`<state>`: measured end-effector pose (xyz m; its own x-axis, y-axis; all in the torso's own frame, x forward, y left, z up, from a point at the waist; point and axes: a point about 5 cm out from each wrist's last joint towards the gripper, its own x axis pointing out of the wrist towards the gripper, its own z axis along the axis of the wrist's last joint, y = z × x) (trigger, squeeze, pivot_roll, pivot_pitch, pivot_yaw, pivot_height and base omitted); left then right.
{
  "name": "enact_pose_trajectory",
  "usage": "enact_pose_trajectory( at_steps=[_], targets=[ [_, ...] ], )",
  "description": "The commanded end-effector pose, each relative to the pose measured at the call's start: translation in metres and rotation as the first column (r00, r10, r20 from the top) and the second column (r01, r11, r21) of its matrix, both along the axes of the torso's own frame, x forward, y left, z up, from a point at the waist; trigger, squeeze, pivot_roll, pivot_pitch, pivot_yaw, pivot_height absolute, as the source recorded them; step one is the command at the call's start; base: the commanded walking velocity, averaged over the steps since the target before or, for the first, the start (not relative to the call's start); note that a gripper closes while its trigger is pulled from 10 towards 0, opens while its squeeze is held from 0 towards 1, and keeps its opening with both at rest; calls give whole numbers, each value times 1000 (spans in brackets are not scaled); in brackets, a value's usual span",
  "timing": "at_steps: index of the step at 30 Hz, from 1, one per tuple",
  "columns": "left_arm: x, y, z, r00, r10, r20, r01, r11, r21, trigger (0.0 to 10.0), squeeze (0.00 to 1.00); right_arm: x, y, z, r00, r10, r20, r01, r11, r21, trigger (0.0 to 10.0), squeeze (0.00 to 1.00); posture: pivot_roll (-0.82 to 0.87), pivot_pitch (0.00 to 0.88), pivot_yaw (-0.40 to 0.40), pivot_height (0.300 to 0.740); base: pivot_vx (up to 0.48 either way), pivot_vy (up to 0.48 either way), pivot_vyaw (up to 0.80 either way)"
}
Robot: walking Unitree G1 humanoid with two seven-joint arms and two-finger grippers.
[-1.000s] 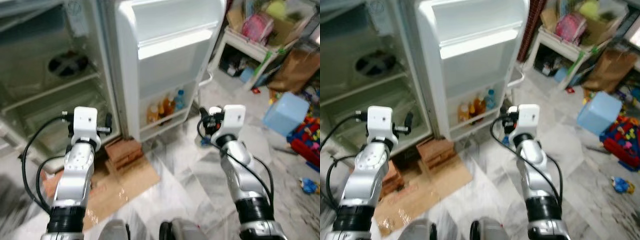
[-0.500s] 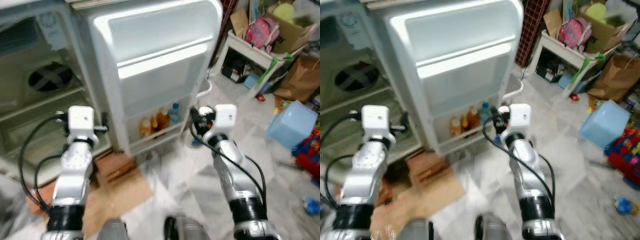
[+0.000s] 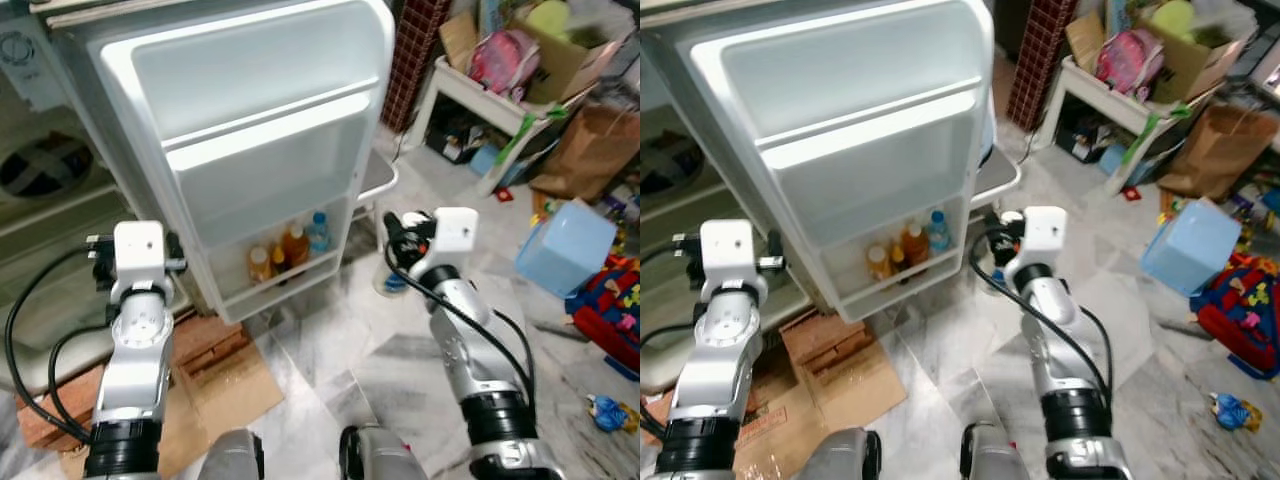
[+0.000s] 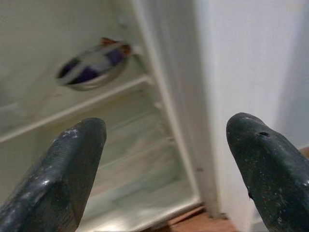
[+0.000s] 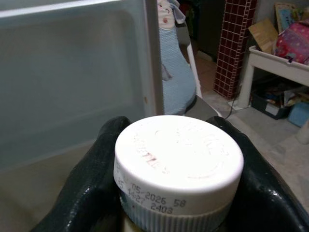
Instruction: Restocking fridge
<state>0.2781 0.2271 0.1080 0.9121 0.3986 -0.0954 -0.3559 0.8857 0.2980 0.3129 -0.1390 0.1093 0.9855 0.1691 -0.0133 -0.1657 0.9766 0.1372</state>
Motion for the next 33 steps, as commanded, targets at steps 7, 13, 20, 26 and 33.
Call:
enact_pose_trajectory(
  at_steps=[7, 13, 20, 26, 33],
  targets=[
    [-16, 8, 0, 999, 29, -14, -27, 995, 98, 10000, 0, 1, 12, 6, 998, 54, 39, -54, 999, 3, 10000, 0, 73, 128, -55, 740, 0, 0, 0],
    [-14, 4, 2, 1000, 7, -11, -6, 995, 99, 10000, 0, 4, 18, 9, 998, 49, 50, -50, 999, 17, 10000, 0, 78, 127, -55, 740, 0, 0, 656],
    [-13, 7, 3, 1000, 10, -15, -8, 992, 127, 10000, 0, 5, 17, 10, 997, 55, 51, -56, 998, 20, 10000, 0, 74, 128, -54, 740, 0, 0, 770],
    [-13, 6, 0, 999, -15, -41, 20, 994, 111, 10000, 0, 6, 18, 9, 997, 61, 48, -62, 998, 25, 10000, 0, 71, 125, -53, 740, 0, 0, 535],
    [-14, 4, -2, 999, -17, -49, 22, 994, 106, 10000, 0, 5, 20, 13, 995, 81, 62, -84, 995, 61, 10000, 0, 67, 124, -56, 740, 0, 0, 0]
  ],
)
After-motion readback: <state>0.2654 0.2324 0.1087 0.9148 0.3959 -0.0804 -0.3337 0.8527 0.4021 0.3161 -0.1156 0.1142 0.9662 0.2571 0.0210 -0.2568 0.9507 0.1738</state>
